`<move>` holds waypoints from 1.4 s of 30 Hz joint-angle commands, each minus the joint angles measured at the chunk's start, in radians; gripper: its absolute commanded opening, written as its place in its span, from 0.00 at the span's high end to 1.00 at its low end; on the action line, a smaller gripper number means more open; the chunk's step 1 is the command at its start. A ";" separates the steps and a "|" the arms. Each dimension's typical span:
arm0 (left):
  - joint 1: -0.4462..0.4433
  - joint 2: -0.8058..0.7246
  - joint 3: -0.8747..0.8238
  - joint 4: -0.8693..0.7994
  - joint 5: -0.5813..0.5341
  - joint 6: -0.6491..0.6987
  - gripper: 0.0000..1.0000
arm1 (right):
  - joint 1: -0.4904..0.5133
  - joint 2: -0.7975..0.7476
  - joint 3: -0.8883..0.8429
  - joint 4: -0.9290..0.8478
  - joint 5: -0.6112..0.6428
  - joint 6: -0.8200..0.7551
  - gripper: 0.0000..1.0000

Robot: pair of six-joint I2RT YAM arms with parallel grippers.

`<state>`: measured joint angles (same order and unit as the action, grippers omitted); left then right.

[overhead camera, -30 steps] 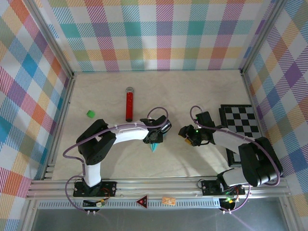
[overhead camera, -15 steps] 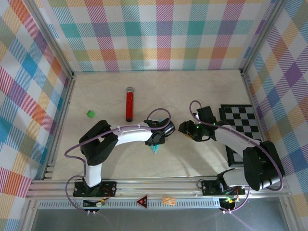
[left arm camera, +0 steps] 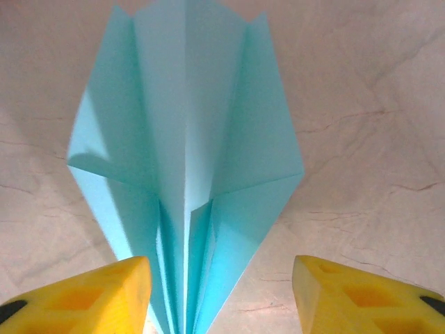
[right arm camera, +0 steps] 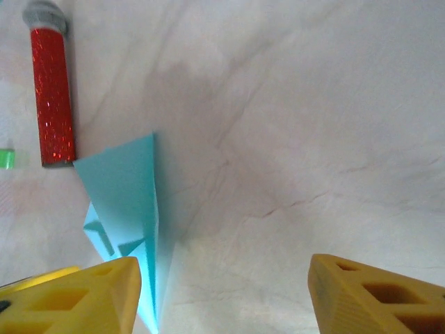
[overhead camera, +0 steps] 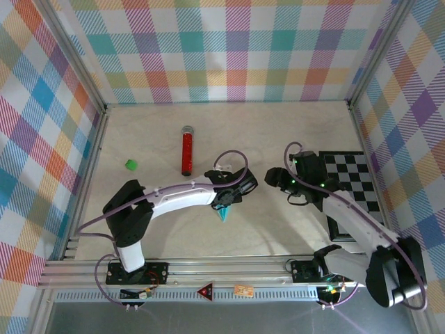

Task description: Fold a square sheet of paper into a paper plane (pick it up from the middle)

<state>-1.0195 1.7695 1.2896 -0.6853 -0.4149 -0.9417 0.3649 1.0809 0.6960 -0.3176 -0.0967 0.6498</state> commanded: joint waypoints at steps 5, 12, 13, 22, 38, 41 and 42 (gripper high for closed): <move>-0.007 -0.212 -0.124 0.052 -0.259 0.152 0.28 | -0.006 -0.167 -0.055 0.074 0.361 -0.220 0.24; 0.156 -0.386 -0.303 0.169 -0.326 0.356 0.04 | -0.016 -0.083 -0.157 0.349 0.633 -0.519 0.12; 0.186 -0.405 -0.321 0.174 -0.341 0.386 0.03 | -0.023 -0.056 -0.172 0.392 0.656 -0.556 0.12; 0.594 -0.531 -0.477 0.281 -0.215 0.498 0.00 | -0.181 0.156 -0.239 0.726 0.467 -0.633 0.11; 0.763 -0.463 -0.849 1.150 -0.264 0.951 0.00 | -0.368 0.444 -0.329 1.216 0.000 -0.656 0.11; 0.768 -0.414 -0.882 1.279 -0.262 0.964 0.00 | -0.368 0.459 -0.285 1.159 0.057 -0.636 0.02; 0.772 -0.400 -0.888 1.326 -0.251 0.969 0.00 | -0.366 0.458 -0.284 1.148 0.073 -0.633 0.01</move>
<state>-0.2657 1.3449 0.4232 0.4255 -0.6785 -0.0303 -0.0055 1.5330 0.3836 0.7731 -0.0162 -0.0029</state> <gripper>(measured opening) 0.997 0.975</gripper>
